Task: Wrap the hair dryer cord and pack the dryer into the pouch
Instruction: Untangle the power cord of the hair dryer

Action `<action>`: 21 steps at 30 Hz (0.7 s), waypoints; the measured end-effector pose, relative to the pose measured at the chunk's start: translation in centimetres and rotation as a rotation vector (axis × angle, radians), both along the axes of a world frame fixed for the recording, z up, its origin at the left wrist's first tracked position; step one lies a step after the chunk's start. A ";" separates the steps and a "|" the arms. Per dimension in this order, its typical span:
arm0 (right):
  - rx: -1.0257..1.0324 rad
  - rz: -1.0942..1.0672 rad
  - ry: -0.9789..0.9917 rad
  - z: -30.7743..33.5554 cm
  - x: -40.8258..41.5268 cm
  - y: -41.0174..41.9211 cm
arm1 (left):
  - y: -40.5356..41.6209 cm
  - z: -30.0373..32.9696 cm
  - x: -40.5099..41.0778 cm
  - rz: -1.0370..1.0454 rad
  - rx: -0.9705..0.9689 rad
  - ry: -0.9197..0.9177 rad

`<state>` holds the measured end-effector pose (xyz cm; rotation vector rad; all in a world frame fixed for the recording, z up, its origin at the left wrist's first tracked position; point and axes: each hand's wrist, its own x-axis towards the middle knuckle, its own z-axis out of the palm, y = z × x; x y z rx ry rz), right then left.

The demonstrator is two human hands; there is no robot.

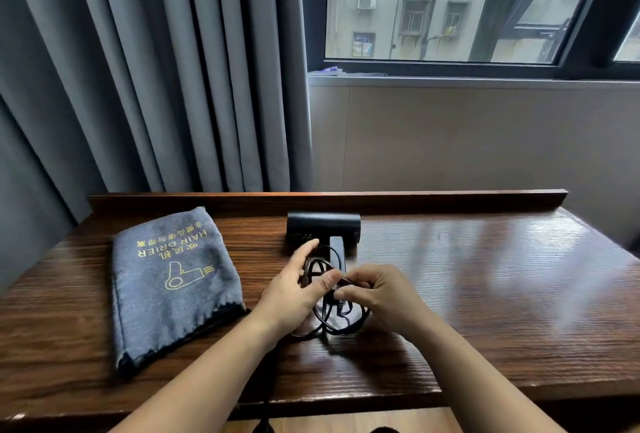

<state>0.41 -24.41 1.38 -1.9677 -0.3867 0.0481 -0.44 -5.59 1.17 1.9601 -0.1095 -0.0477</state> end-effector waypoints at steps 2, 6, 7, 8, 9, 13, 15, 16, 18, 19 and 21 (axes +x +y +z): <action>-0.013 0.025 -0.015 0.4 -0.4 0.0 | -0.2 0.4 -0.1 -0.013 0.026 -0.015; 0.039 0.014 -0.038 0.5 -0.8 -0.2 | -0.4 0.5 -0.1 0.080 -0.113 -0.018; 0.074 -0.034 -0.054 0.4 -0.7 -0.3 | -0.2 0.5 0.0 0.093 -0.142 0.004; 0.108 -0.103 -0.074 0.4 -0.7 -0.5 | 0.0 0.5 0.0 0.098 -0.169 0.031; 0.137 -0.178 -0.098 0.3 -0.7 -0.8 | 0.2 0.6 0.0 0.105 -0.186 0.052; 0.114 -0.414 -0.128 -0.4 -0.7 -1.7 | 1.3 0.4 -0.1 0.140 -0.182 0.104; 0.003 -0.512 -0.080 -1.1 -0.4 -2.1 | 1.6 0.0 0.0 0.132 -0.188 0.112; -0.064 -0.534 -0.042 -1.4 -0.4 -2.3 | 1.6 -0.1 0.0 0.127 -0.187 0.111; -0.205 -0.537 -0.030 -1.5 -0.5 -2.4 | 1.7 -0.2 -0.2 0.124 -0.115 0.102; -0.256 -0.529 -0.089 -1.3 -0.7 -2.2 | 1.7 -0.2 -0.2 0.117 -0.061 0.085; -0.326 -0.517 -0.342 -0.6 -1.3 -1.7 | 1.5 0.0 -0.5 0.094 0.038 0.036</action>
